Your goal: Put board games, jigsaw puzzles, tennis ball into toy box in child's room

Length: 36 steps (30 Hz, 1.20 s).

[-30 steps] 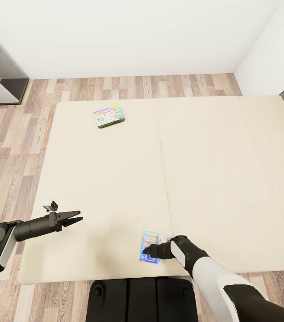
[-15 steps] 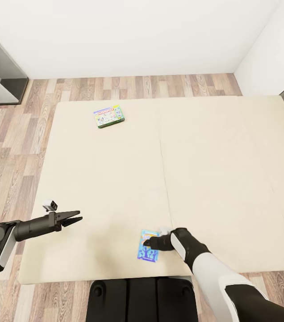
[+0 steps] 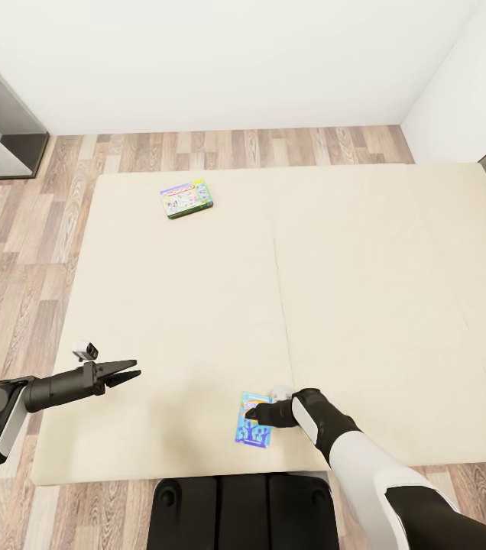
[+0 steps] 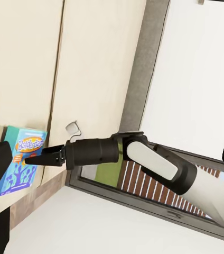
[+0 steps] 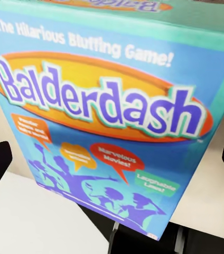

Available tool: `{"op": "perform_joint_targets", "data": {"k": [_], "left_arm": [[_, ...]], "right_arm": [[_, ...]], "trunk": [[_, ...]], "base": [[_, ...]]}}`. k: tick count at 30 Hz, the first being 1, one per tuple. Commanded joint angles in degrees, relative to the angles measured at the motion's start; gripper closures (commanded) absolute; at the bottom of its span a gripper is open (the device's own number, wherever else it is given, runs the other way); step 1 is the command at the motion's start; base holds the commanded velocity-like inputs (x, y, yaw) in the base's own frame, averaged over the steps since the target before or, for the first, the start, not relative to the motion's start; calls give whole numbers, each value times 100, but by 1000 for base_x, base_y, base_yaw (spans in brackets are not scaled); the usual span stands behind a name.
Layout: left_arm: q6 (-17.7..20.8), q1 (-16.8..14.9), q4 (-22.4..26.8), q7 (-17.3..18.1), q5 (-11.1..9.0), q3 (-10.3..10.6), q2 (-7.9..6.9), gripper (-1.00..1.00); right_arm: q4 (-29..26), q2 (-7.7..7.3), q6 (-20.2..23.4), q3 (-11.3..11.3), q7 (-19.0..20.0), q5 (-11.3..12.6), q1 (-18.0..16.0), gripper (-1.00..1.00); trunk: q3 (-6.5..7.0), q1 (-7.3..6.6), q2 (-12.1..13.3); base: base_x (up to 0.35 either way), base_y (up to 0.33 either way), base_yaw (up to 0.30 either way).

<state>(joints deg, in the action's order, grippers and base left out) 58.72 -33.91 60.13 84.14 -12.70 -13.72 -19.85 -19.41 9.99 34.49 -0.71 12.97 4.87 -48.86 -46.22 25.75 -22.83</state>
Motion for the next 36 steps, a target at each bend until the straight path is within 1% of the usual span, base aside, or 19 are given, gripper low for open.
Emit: {"op": "perform_joint_targets", "data": {"k": [1,11,17,26,36], "left_arm": [[60,-1,0,16,-5,1,-2,-100],[60,-1,-14,15,-6,-2,-25,-100],[60,-1,-19,16,-11,0,-63,-100],[56,-1,-19,14,-12,1,-71,-100],[52,-1,-19,14,-12,6,-72,-100]], "right_arm": [[-8,1,34,-7,-14,49,0,-100],[-2,1,15,-7,-43,49,0,-100],[-1,1,44,-2,-253,49,0,-100],[-1,1,85,-1,-821,49,2,-100],[-8,1,60,-4,-875,49,8,-100]], "trunk": [[-6,3,-9],[-6,3,-9],[-6,3,-9],[-6,3,-9],[-6,3,-9]], "base": [[0,0,0],[0,0,0],[0,0,0],[0,0,0],[0,0,0]]}}
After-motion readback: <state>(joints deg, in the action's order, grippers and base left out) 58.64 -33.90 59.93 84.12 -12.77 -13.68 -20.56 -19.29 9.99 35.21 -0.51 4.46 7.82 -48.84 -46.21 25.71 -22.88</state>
